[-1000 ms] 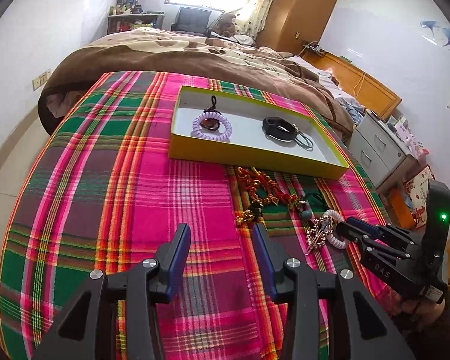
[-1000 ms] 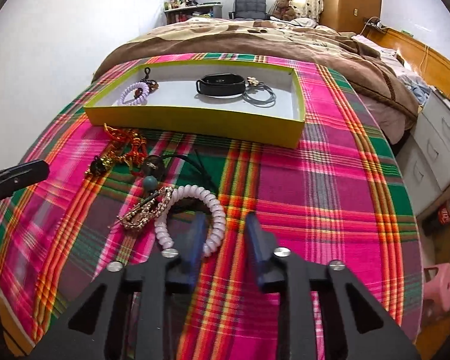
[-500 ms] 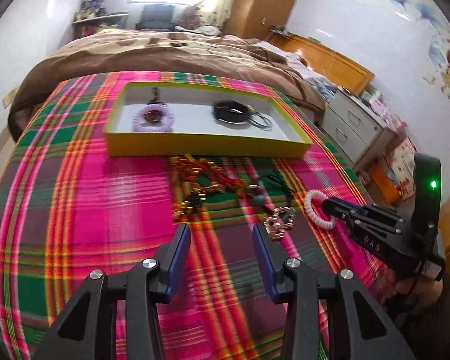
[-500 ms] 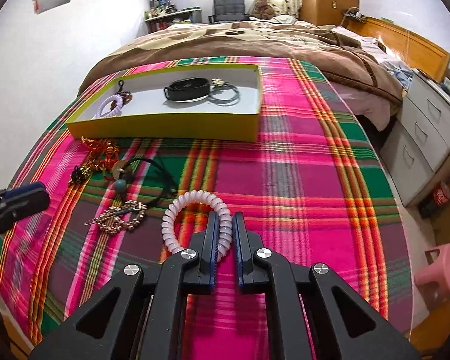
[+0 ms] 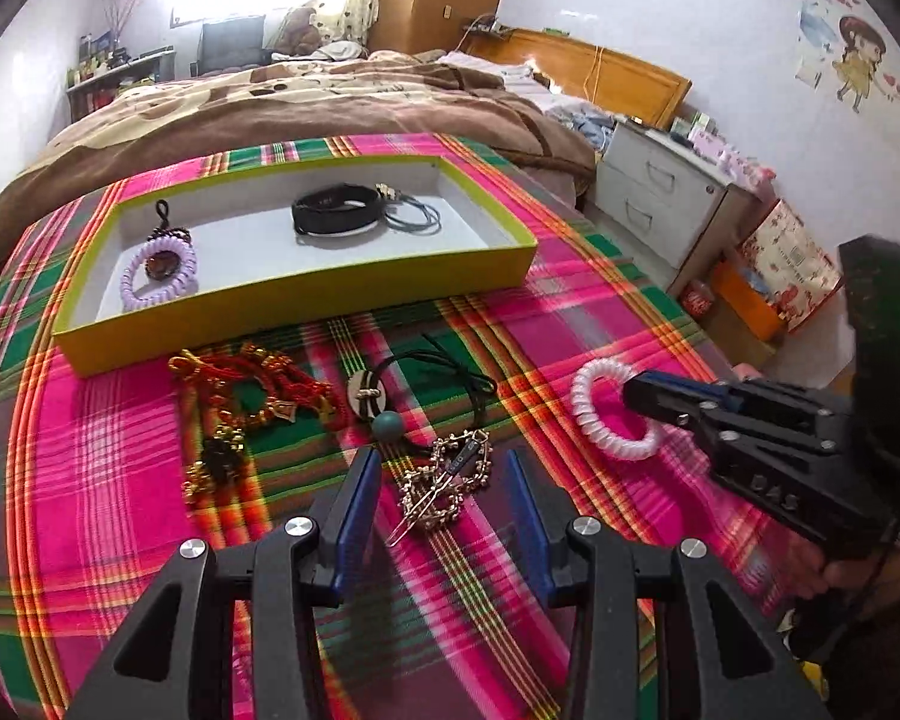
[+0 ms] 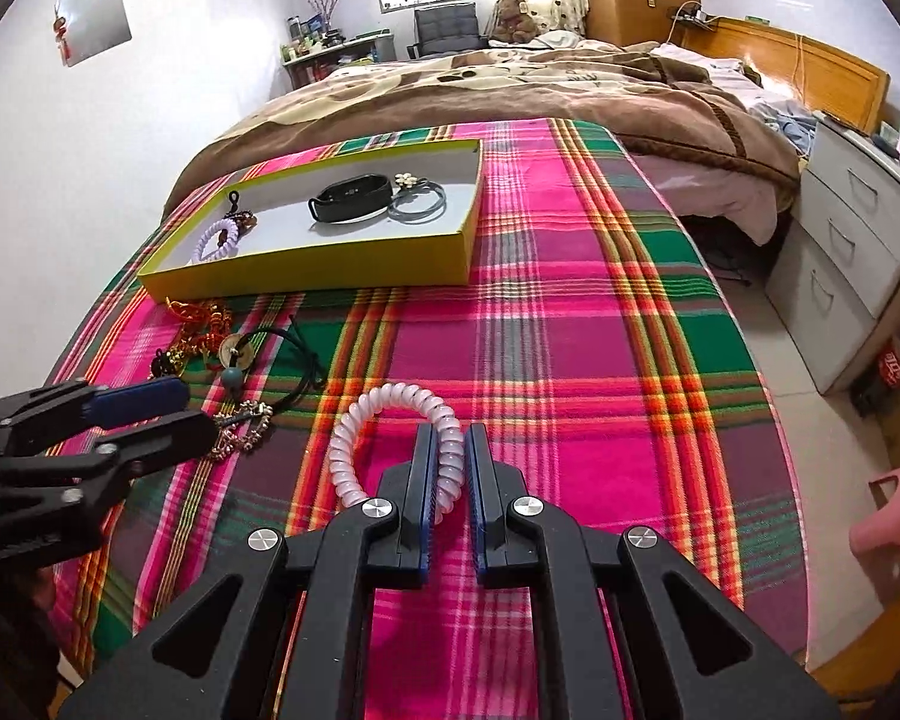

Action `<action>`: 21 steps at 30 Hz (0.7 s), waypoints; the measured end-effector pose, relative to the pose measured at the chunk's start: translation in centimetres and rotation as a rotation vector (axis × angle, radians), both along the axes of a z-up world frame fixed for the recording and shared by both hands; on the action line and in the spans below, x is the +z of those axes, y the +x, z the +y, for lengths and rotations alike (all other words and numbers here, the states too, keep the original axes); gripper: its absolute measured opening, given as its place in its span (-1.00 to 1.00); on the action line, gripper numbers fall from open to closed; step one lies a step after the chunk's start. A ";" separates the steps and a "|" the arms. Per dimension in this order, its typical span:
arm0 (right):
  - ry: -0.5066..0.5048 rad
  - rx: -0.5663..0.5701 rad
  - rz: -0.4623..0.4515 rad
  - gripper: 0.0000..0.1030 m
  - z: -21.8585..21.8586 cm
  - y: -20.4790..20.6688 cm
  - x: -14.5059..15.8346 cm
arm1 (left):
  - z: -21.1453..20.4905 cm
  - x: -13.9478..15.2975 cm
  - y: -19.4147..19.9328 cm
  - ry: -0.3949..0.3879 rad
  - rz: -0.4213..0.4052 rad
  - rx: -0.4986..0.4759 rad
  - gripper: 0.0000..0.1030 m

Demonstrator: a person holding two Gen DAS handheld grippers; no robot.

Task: Organize jewelry
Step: 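Grasp the gold ornate hairpin with the left tool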

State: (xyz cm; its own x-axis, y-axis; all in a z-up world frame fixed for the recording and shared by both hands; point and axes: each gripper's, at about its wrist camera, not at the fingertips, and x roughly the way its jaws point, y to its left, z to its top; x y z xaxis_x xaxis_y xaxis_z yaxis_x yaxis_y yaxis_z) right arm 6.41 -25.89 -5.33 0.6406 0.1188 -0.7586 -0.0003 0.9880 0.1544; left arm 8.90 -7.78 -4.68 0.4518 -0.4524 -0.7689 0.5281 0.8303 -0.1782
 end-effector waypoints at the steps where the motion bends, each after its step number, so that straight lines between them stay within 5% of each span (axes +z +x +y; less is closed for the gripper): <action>1: 0.001 -0.001 -0.002 -0.82 -0.1 -0.1 0.0 | -0.2 -0.2 0.0 0.014 -0.001 0.006 -0.18; 17: 0.034 -0.001 -0.011 -0.82 -1.2 -0.2 -0.1 | -1.5 -0.7 -1.0 0.049 0.022 -0.030 -0.18; 21: 0.035 0.000 -0.009 -0.82 -1.3 -0.2 -0.1 | -2.4 -0.8 -0.7 0.150 -0.029 0.008 -0.18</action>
State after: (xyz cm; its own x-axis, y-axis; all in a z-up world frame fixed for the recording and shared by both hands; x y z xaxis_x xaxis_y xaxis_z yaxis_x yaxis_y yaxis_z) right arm 6.17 -27.15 -5.42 0.6474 0.1451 -0.7482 -0.0019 0.9820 0.1889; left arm 8.17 -10.22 -5.51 0.4777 -0.3300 -0.8142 0.5247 0.8505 -0.0368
